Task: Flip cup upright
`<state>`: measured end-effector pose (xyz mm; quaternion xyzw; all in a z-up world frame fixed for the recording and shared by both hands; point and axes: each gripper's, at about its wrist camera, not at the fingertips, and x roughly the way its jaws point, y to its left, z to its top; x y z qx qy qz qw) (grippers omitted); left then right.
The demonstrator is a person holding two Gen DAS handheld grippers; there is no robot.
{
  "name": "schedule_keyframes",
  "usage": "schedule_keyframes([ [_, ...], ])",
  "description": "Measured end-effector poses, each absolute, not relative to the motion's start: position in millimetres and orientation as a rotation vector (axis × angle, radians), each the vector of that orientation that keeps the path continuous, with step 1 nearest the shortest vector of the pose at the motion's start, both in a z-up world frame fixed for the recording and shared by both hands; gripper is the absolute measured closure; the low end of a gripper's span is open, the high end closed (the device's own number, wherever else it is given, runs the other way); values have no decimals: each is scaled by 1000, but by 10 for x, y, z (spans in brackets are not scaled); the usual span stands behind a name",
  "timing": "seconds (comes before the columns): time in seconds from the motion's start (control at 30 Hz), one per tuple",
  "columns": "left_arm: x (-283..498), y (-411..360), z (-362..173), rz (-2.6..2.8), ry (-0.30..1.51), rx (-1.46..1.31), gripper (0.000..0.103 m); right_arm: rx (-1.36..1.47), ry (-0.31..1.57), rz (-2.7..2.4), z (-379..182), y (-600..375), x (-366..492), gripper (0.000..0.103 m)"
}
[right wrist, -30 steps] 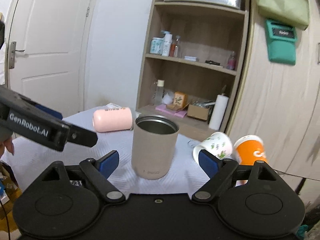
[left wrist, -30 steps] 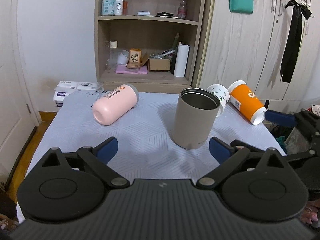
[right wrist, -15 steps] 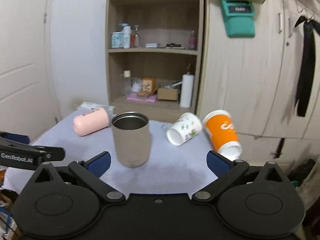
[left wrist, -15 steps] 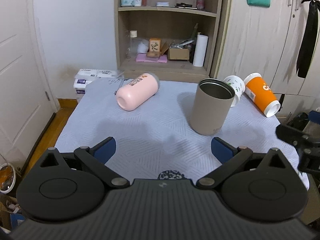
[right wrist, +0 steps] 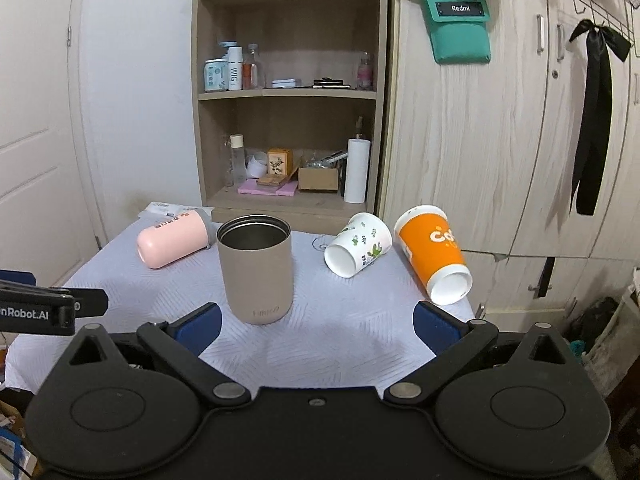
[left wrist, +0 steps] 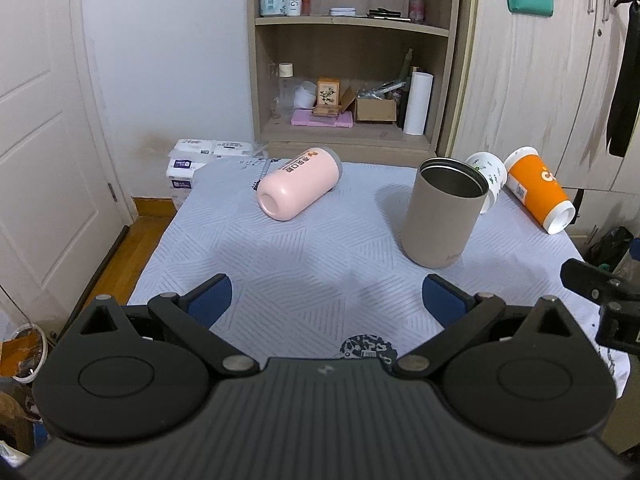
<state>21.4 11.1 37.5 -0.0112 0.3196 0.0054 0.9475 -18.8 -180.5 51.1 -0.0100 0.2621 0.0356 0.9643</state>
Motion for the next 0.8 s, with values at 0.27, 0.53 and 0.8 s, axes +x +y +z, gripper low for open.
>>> schedule_keyframes([
  [0.27, 260, 74, 335, 30, 659, 15, 0, -30, 533, 74, 469, -1786, -206, 0],
  [0.53, 269, 13, 308, 10, 667, 43, 0, -19, 542, 69, 488, -1773, -147, 0],
  [0.8, 291, 15, 282, 23, 675, 56, 0, -34, 547, 51, 471, -1777, -154, 0],
])
